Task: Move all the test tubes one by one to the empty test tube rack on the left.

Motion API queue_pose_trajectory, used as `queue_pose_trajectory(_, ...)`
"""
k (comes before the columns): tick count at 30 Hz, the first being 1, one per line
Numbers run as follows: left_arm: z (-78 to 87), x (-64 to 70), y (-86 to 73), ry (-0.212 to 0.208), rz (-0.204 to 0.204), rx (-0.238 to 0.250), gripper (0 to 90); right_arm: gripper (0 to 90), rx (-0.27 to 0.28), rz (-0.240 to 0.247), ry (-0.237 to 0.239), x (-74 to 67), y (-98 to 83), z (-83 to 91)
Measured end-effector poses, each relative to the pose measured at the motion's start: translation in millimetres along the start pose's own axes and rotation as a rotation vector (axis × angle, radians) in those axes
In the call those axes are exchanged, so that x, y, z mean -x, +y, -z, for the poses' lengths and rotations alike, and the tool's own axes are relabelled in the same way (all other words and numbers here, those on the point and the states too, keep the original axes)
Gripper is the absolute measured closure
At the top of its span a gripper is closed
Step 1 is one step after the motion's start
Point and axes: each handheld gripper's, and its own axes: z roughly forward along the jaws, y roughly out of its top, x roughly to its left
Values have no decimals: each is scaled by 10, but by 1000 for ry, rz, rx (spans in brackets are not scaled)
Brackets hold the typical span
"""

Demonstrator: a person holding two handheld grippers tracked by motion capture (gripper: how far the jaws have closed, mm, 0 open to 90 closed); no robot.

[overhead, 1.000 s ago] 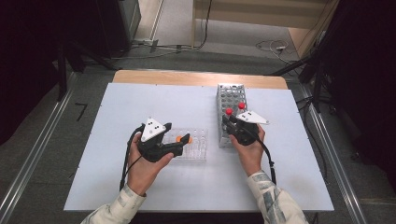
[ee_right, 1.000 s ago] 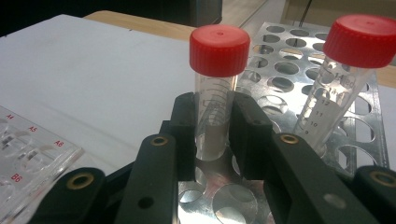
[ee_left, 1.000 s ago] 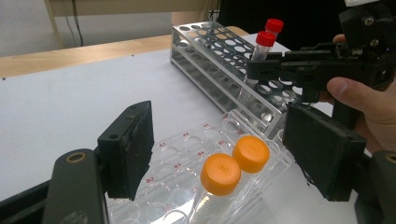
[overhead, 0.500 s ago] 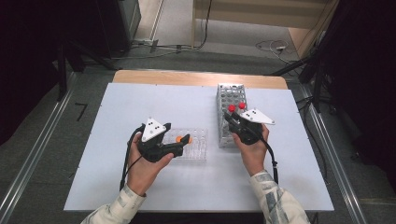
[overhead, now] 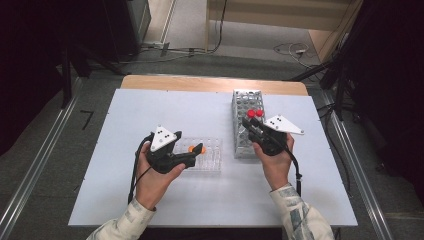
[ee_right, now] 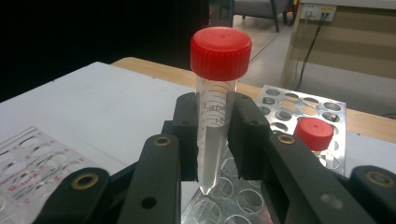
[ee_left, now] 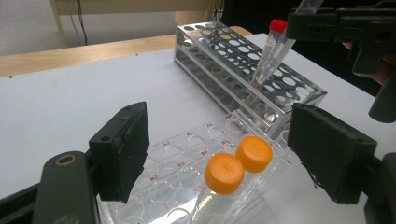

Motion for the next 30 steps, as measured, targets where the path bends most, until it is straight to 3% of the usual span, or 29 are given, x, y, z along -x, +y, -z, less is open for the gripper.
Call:
queue_pose_trajectory(10,26,30,18,-4,-2,2,225,714,-5,33,57,-103,8,181)
queue_pose_trajectory(20,37,78,24,-10,-16,10,228,714,-55,50,134,-202,-141,360)
queue_pose_trajectory(30,56,201,40,-47,-41,16,245,714,-112,68,184,-295,-362,458)
